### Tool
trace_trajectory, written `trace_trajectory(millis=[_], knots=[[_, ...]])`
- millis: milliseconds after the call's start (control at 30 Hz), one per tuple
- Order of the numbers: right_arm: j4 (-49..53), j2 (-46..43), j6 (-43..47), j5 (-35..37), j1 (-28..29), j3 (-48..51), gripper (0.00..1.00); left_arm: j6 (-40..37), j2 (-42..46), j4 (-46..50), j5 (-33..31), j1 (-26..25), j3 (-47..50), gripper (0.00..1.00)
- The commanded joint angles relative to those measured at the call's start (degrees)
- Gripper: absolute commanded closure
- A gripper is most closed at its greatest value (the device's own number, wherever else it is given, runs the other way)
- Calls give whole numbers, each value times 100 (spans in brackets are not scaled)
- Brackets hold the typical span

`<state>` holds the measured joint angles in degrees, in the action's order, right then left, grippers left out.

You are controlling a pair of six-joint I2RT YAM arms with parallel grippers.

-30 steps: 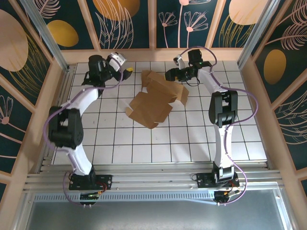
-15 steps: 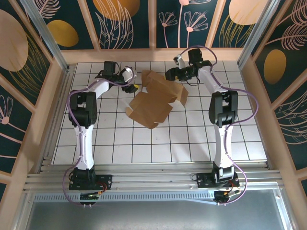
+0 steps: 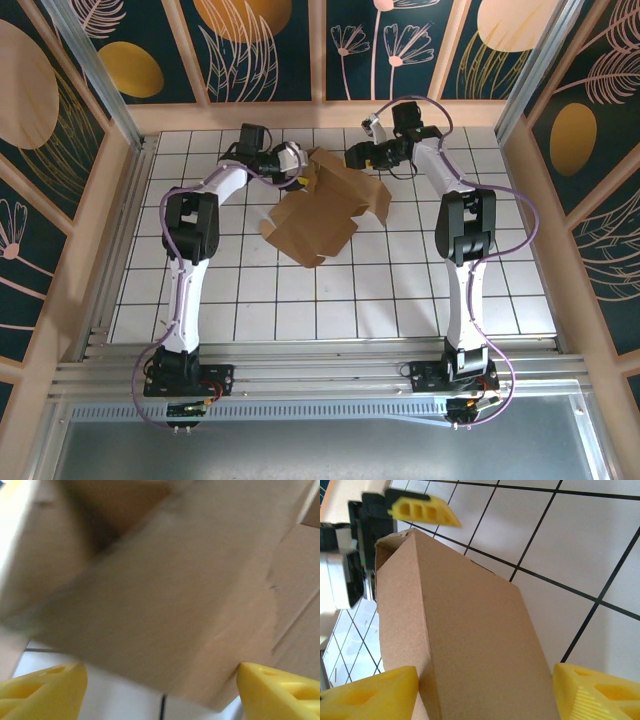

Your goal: Fold the paper box

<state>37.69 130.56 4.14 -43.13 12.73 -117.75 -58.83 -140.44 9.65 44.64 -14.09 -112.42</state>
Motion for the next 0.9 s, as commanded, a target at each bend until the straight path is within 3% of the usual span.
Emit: trace_trajectory(millis=[0,167,433,567,700,867], knots=[[212,189,104,51,-30,-125,29,-180,-95,97,469,-32,-77,27],[195,189,87,24,-23,-90,30,642,-67,-581,782,-81,76,36],[168,202,52,16,-21,-101,30,2600,98,-2321,367,-272,840,49],[151,220,30,-19,-18,-92,30,3117,195,-3063,342,-321,1154,54],[142,224,-1,-28,-20,-81,30,3405,-81,-2755,372,-330,563,74],[108,224,-45,-37,-21,-56,29,3792,-291,-2672,12,-367,203,81]])
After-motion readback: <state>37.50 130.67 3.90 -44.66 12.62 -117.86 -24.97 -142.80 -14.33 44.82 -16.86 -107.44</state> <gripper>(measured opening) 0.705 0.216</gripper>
